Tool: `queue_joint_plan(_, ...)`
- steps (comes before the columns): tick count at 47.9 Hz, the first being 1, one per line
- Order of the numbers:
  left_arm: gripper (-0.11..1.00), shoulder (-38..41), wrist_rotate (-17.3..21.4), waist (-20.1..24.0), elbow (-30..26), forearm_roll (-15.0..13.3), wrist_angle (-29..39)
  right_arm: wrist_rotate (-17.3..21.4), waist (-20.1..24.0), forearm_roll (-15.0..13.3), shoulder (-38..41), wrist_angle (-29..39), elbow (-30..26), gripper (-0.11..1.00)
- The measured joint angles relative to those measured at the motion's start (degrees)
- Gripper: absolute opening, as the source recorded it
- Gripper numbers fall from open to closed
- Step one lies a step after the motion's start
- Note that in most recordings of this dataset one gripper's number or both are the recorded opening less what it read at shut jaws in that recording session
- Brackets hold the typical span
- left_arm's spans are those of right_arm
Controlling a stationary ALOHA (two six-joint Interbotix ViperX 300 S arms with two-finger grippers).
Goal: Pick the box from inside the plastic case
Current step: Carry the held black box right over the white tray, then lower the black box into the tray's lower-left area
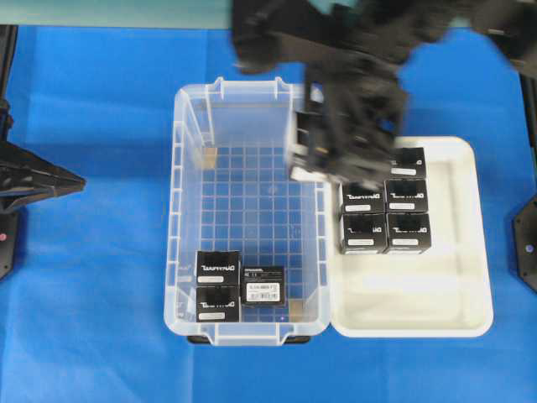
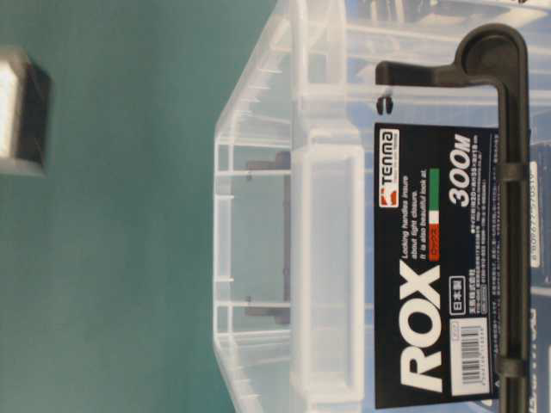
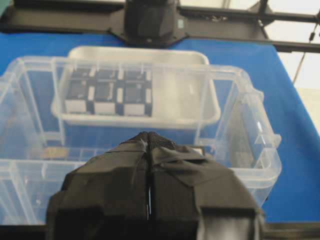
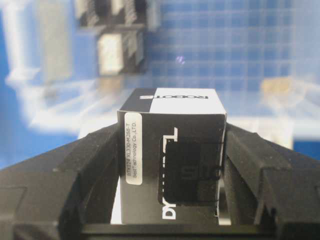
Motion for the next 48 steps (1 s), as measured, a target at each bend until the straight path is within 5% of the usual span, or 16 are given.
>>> queue_joint_plan(12,-0.06,0.0,0.09,1.67,0.0,0.0,0.0,6.15,4.31,0.09,-11.87,-4.66,17.93,0.61)
queue_joint_plan(26,-0.06,0.0,-0.09,2.46,-0.09,0.0,0.0,7.29,9.14,0.0,-19.78,-28.13,42.71,0.61)
queue_joint_plan(37,-0.06,0.0,-0.7,2.46,-0.09,0.0,0.09,6.77,12.3,0.0,-18.19,-38.5,53.61,0.61)
queue_joint_plan(48,-0.06,0.0,-0.62,2.37,-0.09,0.0,0.09,2.99,15.03,0.0,-11.87,-46.41,56.34,0.61)
